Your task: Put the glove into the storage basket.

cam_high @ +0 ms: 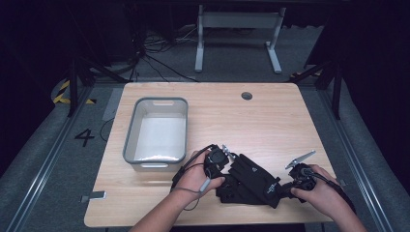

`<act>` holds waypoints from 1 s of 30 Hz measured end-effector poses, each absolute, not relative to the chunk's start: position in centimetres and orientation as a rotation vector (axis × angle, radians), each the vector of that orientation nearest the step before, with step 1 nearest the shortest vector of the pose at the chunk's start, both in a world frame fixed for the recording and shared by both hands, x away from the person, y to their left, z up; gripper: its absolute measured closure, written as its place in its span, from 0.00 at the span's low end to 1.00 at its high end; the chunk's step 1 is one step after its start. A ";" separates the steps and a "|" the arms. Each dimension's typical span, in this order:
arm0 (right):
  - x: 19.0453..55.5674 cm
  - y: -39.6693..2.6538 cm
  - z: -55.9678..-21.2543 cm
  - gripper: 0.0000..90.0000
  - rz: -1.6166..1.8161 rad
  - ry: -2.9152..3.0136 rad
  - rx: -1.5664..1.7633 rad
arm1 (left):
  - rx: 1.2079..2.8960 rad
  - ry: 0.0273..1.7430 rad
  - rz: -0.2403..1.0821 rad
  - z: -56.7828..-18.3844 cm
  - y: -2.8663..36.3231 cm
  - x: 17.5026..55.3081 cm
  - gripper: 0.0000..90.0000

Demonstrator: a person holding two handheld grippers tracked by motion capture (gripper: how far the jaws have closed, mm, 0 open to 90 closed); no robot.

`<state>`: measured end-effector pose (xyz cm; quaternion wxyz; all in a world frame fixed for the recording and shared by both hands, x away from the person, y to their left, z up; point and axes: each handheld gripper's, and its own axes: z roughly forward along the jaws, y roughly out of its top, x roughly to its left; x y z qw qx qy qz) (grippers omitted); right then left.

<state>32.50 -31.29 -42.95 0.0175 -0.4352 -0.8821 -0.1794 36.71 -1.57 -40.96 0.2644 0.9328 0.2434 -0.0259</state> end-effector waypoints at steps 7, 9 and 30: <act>32.6 -30.9 -42.9 0.77 -0.529 -2.765 -1.313 | 2.532 0.656 -0.073 -41.4 -1.8 36.8 0.49; 32.6 -30.9 -42.9 0.84 -0.521 -2.773 -1.299 | 2.534 0.647 -0.070 -41.7 -2.1 36.8 0.49; 32.6 -30.7 -42.9 0.91 -0.516 -2.806 -1.269 | 2.535 0.586 -0.047 -43.0 -3.9 37.8 0.50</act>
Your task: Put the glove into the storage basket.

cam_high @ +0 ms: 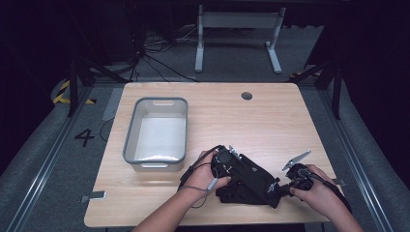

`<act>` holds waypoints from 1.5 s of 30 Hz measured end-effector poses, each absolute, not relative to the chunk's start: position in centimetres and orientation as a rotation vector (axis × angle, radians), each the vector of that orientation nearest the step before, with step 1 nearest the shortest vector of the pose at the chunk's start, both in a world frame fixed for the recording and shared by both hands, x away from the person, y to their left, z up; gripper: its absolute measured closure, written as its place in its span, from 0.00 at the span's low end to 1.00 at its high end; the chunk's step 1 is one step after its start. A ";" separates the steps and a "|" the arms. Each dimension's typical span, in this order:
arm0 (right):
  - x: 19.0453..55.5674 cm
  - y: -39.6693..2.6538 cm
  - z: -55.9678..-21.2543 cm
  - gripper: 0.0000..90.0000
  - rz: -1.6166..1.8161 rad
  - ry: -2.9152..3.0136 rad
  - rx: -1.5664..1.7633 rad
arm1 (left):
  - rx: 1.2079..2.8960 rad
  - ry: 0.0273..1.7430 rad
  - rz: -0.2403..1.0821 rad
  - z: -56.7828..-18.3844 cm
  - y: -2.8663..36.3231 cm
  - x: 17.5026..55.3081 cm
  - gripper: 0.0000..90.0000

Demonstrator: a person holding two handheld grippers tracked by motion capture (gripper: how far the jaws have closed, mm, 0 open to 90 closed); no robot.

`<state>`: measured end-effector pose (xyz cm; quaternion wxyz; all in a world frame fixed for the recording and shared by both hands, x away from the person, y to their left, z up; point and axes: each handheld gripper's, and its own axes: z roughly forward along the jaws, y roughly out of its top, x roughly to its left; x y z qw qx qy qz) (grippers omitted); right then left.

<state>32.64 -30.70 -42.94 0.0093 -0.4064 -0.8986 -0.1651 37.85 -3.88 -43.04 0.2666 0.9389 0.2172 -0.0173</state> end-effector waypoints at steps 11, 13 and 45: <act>32.6 -30.6 -43.0 0.91 -0.518 -2.808 -1.273 | 2.596 0.574 0.018 -43.4 -4.6 37.9 0.82; 32.6 -30.6 -42.9 0.91 -0.517 -2.807 -1.273 | 2.592 0.572 0.036 -43.3 -4.6 37.9 0.88; 31.5 -29.8 -38.6 0.94 -0.653 -3.018 -1.280 | 2.462 0.509 0.195 -38.9 -2.0 34.6 0.96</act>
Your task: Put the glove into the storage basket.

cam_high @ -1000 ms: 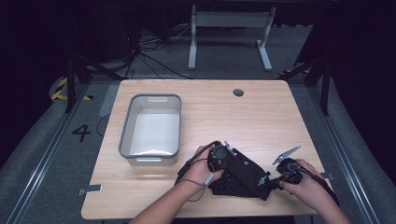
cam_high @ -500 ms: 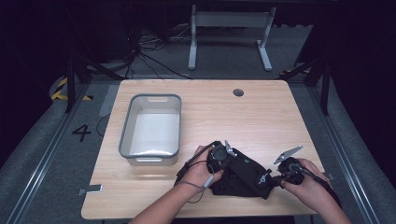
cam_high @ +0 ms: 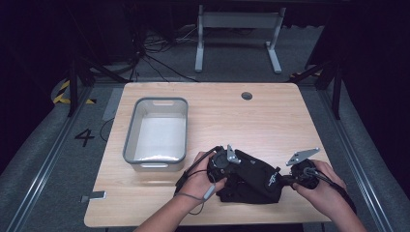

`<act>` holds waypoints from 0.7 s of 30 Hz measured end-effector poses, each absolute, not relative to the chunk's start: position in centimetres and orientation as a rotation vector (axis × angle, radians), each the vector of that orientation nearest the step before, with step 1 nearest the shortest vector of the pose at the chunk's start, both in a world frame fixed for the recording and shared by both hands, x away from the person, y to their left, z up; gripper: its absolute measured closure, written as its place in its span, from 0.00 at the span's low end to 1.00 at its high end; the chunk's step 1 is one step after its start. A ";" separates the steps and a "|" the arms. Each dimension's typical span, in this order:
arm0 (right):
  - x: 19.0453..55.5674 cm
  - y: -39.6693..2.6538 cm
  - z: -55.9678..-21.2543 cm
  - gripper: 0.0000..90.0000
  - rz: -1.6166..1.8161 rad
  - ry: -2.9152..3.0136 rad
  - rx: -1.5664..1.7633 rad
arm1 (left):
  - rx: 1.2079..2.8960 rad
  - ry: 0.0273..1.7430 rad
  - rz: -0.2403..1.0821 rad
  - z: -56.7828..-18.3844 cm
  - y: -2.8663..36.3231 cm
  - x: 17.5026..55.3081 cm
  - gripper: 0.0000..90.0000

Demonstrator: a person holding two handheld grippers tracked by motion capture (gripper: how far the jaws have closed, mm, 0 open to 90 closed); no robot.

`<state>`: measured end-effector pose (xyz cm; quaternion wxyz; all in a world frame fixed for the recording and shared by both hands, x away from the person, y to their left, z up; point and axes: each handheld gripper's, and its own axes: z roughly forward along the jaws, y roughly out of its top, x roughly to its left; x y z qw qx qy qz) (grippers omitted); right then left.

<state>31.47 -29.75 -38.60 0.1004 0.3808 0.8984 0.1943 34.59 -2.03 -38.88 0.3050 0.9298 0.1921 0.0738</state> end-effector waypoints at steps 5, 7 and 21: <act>32.1 -29.5 -38.4 0.94 0.595 2.646 1.099 | 2.452 0.517 0.194 -38.3 -1.3 33.5 0.96; 32.2 -29.4 -38.3 0.94 0.594 2.646 1.087 | 2.453 0.516 0.197 -38.2 -1.2 33.3 0.96; 33.8 -27.9 -38.1 0.95 0.623 2.660 0.995 | 2.478 0.544 0.184 -37.8 -0.1 31.4 0.96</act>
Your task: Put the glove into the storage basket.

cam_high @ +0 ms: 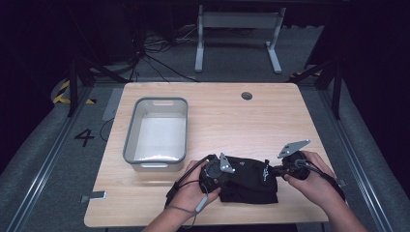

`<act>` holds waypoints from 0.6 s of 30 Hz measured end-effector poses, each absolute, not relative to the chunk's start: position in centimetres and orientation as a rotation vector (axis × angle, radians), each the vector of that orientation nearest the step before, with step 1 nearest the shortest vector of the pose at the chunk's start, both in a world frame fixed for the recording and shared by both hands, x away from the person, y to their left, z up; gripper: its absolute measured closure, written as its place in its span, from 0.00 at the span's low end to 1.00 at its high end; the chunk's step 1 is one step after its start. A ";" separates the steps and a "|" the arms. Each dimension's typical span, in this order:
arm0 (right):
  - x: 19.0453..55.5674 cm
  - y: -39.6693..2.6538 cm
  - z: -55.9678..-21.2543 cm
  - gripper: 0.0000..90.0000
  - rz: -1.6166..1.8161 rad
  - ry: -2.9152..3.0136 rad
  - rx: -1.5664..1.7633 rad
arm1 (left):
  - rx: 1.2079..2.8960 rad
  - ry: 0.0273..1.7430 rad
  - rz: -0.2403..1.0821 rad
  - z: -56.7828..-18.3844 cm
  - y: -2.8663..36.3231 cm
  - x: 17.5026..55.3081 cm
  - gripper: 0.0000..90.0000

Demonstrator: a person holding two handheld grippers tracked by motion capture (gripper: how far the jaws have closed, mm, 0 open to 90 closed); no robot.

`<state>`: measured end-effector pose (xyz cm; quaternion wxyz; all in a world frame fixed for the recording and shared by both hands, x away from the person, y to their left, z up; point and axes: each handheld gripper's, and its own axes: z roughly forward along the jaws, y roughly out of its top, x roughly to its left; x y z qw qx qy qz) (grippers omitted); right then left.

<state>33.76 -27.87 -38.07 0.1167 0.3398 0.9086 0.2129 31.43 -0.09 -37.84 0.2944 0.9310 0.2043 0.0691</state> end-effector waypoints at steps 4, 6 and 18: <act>34.1 -27.5 -38.1 0.94 0.621 2.666 0.982 | 2.489 0.540 0.155 -38.0 -0.1 31.1 0.96; 34.1 -27.5 -38.1 0.94 0.615 2.665 0.982 | 2.491 0.537 0.149 -38.0 -0.1 31.1 0.96; 34.2 -27.5 -38.4 0.94 0.592 2.674 0.989 | 2.560 0.483 0.114 -38.7 -1.0 30.8 0.96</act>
